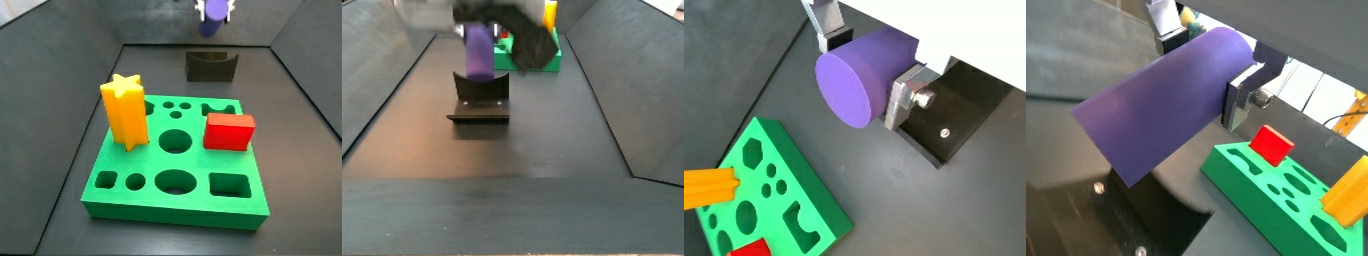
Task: Pick up the round object. Move up. Place the round object on the fixture. Regrasp the round object. Move to above the board. Insert the round object.
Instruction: Place the round object on the fixture.
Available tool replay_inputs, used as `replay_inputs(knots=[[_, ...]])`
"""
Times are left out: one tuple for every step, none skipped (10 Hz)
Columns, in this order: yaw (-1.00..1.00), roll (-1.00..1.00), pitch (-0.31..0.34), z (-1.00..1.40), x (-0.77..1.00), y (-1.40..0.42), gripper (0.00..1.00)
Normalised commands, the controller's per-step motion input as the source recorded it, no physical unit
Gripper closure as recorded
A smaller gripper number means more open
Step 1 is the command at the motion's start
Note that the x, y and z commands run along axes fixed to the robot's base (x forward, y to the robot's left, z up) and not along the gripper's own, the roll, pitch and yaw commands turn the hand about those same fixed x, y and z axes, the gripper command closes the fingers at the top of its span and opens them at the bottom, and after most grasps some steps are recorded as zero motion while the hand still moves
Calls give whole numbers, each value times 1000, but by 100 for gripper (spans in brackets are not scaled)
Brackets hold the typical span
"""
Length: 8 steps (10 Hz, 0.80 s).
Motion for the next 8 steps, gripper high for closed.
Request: replay_inputs(knots=[[-179, -586, 150, -1000, 151, 137, 100], [-194, -406, 107, -1000, 153, 140, 100], [-196, -273, 64, -1000, 164, 132, 100], [-187, -188, 17, -895, 153, 125, 100], [-171, -158, -7, -668, 127, 107, 100], [-145, -132, -24, -462, 104, 81, 100], [-124, -91, -50, -366, 75, 116, 100], [-124, -91, -50, -366, 75, 116, 100]])
